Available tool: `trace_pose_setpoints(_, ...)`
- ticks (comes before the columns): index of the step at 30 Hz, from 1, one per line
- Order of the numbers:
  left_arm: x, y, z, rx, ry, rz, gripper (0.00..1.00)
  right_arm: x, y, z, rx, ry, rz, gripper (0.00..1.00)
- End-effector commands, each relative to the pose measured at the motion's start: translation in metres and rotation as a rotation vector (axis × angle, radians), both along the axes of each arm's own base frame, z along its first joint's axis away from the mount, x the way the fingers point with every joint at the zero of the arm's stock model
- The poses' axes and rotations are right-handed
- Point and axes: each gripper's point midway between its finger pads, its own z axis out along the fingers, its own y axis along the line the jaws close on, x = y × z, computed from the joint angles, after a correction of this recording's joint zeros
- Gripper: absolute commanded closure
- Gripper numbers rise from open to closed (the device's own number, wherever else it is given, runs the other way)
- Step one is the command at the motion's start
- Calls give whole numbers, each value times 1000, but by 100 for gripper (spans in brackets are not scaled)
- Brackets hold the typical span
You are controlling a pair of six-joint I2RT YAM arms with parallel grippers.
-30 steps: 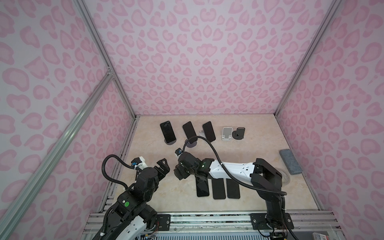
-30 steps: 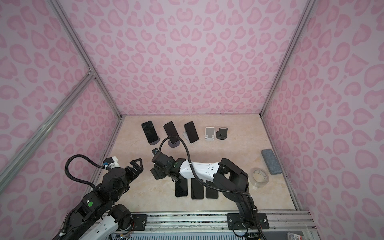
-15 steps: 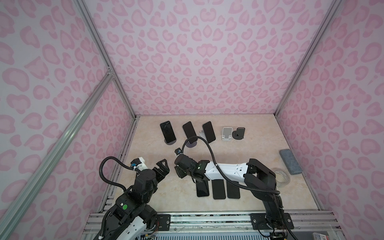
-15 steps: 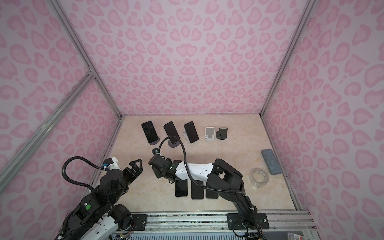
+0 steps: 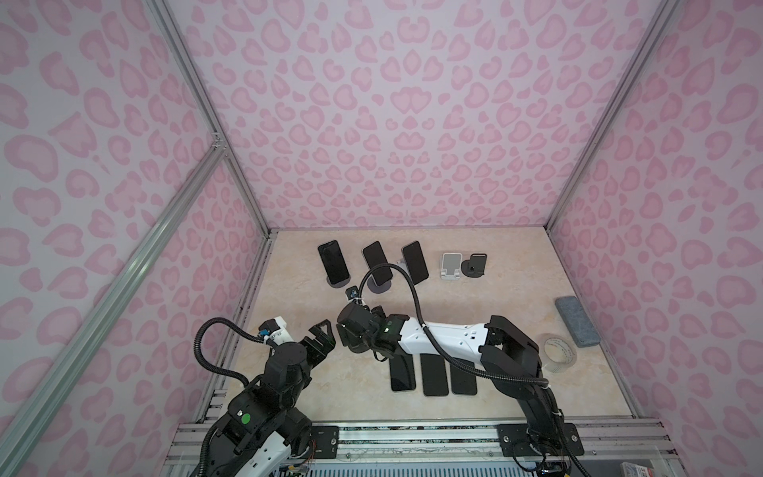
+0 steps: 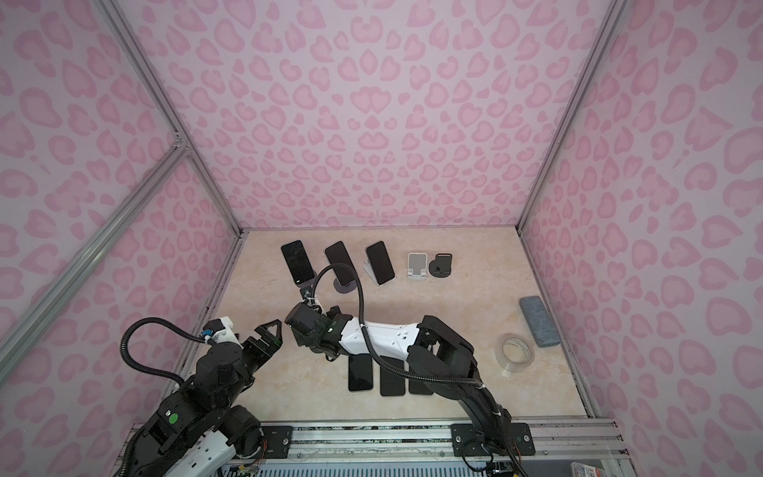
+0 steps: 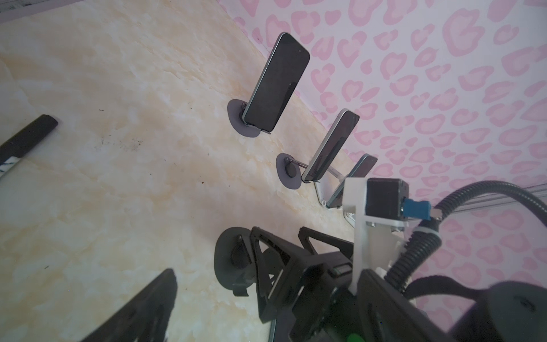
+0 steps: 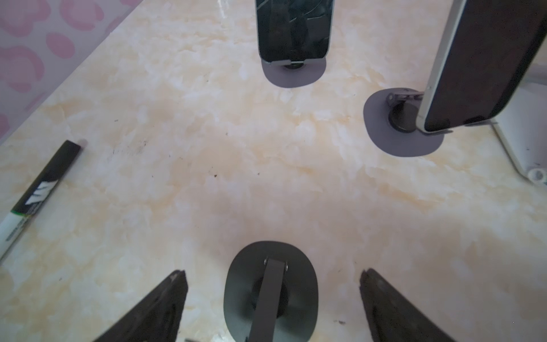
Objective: Remove the phone from the phone stand
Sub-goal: Pick up the phone stand from the center of the table, then place the phone stand at the top-right of the table.
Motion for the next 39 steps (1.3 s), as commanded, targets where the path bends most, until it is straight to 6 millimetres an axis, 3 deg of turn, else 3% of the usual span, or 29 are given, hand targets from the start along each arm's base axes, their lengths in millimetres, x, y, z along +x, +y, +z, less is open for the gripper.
trace_pose_setpoints(1, 0, 0, 2, -26, -10, 10, 3, -5, -5, -17, -15, 35, -111, 7)
trace_pose_setpoints(4, -2, 2, 2, -28, -12, 10, 3, -5, -13, -21, -26, 39, -221, 10)
trace_pose_setpoints(9, -5, 3, 1, -35, -23, 10, 3, -11, -12, -19, 7, -24, -255, 17)
trace_pose_setpoints(17, -9, 8, 0, -28, -29, 19, 3, -12, -12, -27, 6, -23, -241, 38)
trace_pose_setpoints(20, -10, 11, 1, -30, -39, 25, 2, -17, -6, -14, 26, -29, -199, 46)
trace_pose_setpoints(24, -12, 14, 5, -34, -55, 36, 2, -23, -3, 9, 43, -49, -156, 47)
trace_pose_setpoints(27, -12, 15, 8, -28, -63, 39, 2, -23, -14, 27, 53, -94, -149, 47)
trace_pose_setpoints(30, -12, 16, 11, -25, -66, 39, 2, -11, -39, 49, 46, -162, -178, 47)
trace_pose_setpoints(31, -12, 15, 12, -27, -68, 38, 2, -7, -58, 44, 12, -163, -189, 47)
trace_pose_setpoints(39, -9, 12, 18, -22, -68, 26, 2, 65, -204, 64, -164, -253, -335, 47)
